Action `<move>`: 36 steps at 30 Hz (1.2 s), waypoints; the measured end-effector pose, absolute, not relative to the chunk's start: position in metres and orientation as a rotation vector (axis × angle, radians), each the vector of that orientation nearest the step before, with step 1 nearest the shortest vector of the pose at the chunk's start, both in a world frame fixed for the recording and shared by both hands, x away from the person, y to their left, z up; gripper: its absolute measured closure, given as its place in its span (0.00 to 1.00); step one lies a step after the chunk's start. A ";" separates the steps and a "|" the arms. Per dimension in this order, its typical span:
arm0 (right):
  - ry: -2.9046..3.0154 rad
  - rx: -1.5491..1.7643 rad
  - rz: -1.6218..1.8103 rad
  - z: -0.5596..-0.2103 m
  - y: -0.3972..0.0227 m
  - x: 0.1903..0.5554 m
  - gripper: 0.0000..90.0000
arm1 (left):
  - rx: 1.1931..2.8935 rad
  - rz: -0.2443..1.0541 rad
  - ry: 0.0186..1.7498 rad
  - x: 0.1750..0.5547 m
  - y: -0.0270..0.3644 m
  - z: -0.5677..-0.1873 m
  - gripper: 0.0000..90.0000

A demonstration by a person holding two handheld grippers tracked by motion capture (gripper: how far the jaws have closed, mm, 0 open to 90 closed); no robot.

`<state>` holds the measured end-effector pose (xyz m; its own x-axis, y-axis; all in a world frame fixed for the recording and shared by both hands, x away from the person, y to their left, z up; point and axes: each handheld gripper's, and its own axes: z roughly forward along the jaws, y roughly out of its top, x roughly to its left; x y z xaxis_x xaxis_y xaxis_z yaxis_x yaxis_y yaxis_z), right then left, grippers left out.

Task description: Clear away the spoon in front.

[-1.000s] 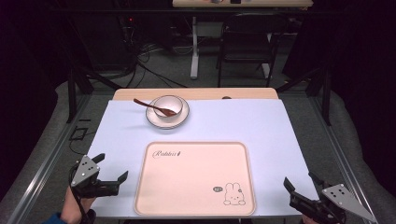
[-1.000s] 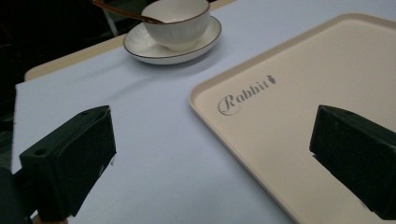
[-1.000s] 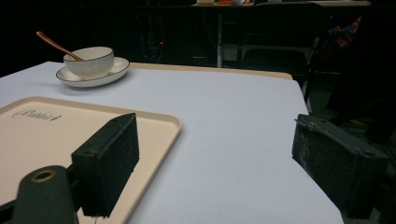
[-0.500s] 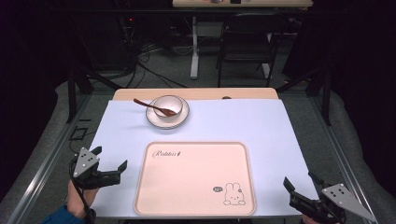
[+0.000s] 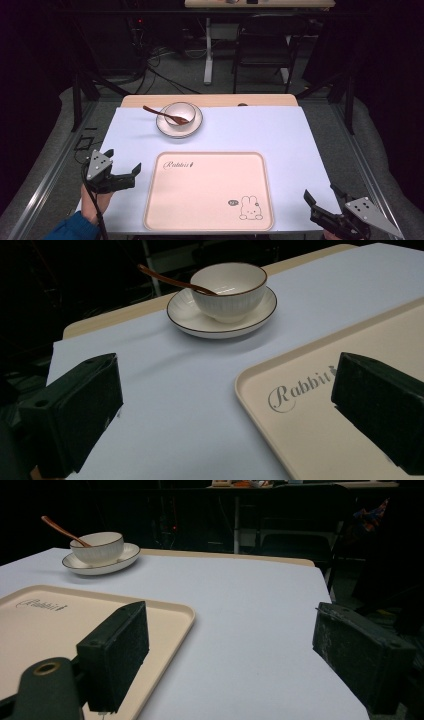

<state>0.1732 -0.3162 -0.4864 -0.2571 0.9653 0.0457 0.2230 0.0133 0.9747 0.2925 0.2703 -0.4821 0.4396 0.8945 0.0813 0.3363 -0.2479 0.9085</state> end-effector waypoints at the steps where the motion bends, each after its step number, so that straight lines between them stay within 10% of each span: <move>1: 1.568 1.252 1.302 -0.486 -0.316 0.173 0.15 | 1.794 0.773 1.059 0.297 0.269 -0.482 0.00; 36: 1.567 1.244 1.308 -0.487 -0.317 0.173 0.15 | 1.705 0.784 1.132 0.381 0.238 -0.492 0.00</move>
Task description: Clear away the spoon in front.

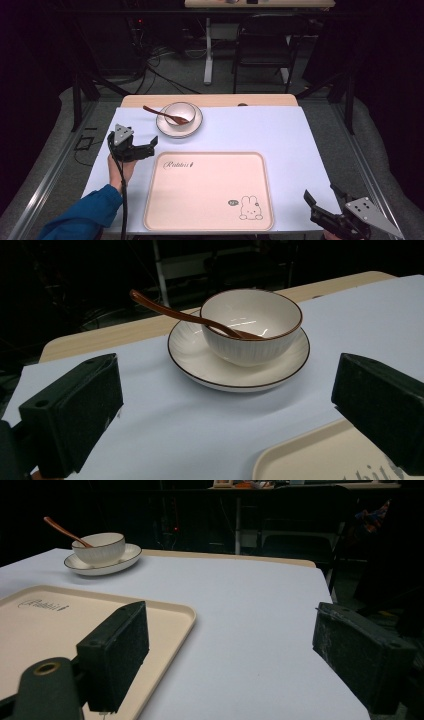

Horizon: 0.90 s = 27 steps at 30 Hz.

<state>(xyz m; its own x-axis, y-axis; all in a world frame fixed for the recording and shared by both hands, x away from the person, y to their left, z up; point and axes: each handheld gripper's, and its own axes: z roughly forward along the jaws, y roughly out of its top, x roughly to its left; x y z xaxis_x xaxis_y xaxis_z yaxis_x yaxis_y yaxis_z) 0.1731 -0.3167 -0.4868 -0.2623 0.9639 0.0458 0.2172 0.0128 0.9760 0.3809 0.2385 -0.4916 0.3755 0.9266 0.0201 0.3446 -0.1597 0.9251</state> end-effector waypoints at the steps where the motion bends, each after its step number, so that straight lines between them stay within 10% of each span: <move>1: 1.568 1.244 1.309 -0.487 -0.317 0.173 0.15 | 1.702 0.788 1.135 0.383 0.238 -0.492 0.00; 27: 1.569 1.238 1.312 -0.487 -0.317 0.173 0.15 | 1.647 0.731 1.220 0.434 0.228 -0.499 0.00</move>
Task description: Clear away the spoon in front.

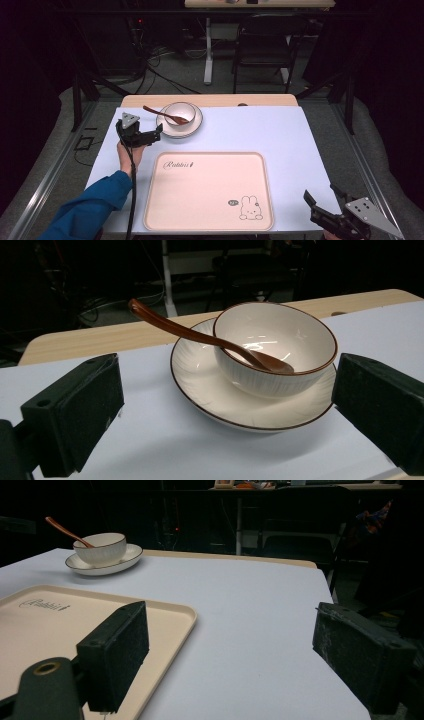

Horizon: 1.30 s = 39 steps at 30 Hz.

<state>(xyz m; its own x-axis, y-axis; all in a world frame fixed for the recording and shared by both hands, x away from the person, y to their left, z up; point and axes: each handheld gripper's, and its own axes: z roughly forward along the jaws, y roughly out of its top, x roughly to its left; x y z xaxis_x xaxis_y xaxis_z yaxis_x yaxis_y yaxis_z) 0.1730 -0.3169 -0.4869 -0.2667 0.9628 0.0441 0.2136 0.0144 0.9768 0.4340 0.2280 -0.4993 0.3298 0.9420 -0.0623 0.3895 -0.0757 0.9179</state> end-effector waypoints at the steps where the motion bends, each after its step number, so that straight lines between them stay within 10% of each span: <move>1: 1.569 1.239 1.312 -0.487 -0.317 0.173 0.15 | 1.644 0.722 1.225 0.436 0.228 -0.500 0.00; 15: 1.569 1.241 1.311 -0.487 -0.317 0.174 0.15 | 1.540 0.666 1.376 0.467 0.232 -0.508 0.03; 39: 1.571 1.238 1.309 -0.487 -0.317 0.174 0.15 | 1.525 0.663 1.417 0.501 0.222 -0.510 0.44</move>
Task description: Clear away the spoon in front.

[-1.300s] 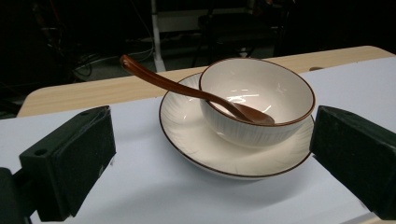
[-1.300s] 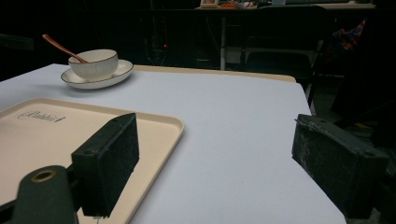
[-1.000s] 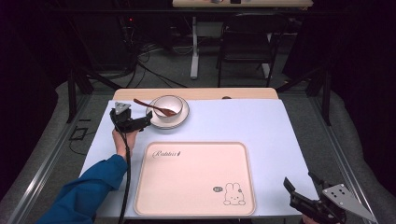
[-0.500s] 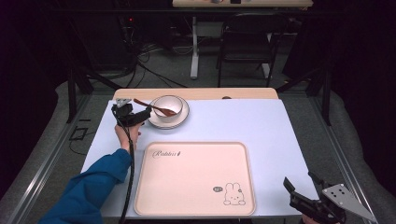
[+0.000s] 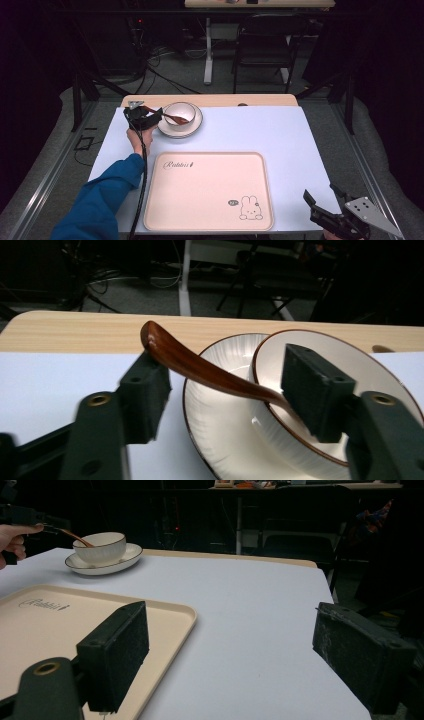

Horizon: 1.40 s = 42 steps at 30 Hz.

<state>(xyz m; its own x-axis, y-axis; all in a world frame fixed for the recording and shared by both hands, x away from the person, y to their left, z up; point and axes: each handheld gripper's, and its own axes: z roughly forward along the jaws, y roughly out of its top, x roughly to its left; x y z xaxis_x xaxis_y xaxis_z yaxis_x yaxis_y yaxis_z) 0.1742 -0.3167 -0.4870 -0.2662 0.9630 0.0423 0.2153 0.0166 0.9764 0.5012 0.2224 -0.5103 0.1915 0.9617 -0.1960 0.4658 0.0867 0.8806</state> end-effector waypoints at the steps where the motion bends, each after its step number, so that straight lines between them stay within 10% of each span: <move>1: 1.571 1.238 1.309 -0.487 -0.317 0.174 0.15 | 1.526 0.655 1.420 0.502 0.223 -0.510 0.47; 42: 1.572 1.243 1.304 -0.487 -0.316 0.175 0.15 | 1.475 0.631 1.297 0.500 0.217 -0.489 0.84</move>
<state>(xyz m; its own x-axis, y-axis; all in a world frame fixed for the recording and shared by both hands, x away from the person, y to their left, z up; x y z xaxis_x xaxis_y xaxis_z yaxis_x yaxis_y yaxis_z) 0.1747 -0.3156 -0.4869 -0.2630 0.9639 0.0425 0.2201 0.0171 0.9753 0.4999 0.2167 -0.4889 0.2800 0.9316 -0.2319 0.3924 0.1094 0.9133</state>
